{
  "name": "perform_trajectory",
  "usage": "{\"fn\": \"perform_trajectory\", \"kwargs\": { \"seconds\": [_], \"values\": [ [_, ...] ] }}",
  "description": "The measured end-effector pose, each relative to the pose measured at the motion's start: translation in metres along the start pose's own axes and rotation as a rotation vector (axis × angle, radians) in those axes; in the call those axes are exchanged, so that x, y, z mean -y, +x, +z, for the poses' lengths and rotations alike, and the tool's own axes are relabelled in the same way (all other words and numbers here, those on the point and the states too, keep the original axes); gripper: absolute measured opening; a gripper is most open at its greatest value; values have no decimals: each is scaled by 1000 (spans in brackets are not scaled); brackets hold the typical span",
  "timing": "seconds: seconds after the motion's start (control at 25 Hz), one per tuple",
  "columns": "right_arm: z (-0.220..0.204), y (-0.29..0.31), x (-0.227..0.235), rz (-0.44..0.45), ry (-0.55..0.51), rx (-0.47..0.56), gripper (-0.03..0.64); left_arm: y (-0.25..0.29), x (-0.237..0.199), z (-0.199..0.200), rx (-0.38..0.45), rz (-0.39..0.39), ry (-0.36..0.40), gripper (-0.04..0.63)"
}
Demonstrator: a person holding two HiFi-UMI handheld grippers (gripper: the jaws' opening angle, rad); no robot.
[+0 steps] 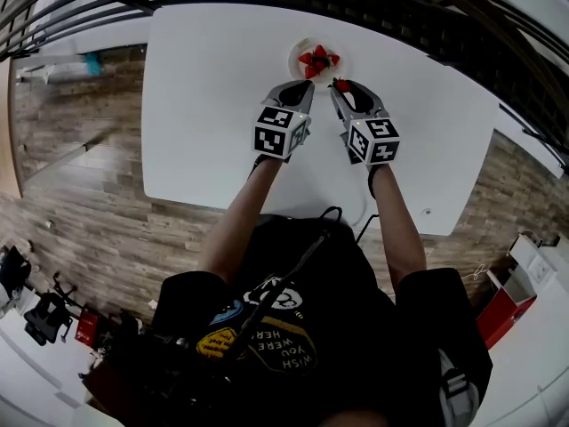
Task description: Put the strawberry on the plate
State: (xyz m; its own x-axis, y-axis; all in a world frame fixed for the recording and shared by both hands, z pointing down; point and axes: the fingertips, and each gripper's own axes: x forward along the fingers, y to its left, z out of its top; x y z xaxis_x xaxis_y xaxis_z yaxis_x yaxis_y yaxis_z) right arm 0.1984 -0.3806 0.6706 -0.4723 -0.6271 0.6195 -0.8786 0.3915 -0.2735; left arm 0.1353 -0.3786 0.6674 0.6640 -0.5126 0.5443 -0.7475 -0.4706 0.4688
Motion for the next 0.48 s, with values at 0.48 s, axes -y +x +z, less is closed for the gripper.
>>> {"fn": "perform_trajectory", "kwargs": {
  "seconds": [0.48],
  "values": [
    [-18,34,10,-2,-6,-53,144,28,-19,-20,-34,39,-19,0]
  ]
}}
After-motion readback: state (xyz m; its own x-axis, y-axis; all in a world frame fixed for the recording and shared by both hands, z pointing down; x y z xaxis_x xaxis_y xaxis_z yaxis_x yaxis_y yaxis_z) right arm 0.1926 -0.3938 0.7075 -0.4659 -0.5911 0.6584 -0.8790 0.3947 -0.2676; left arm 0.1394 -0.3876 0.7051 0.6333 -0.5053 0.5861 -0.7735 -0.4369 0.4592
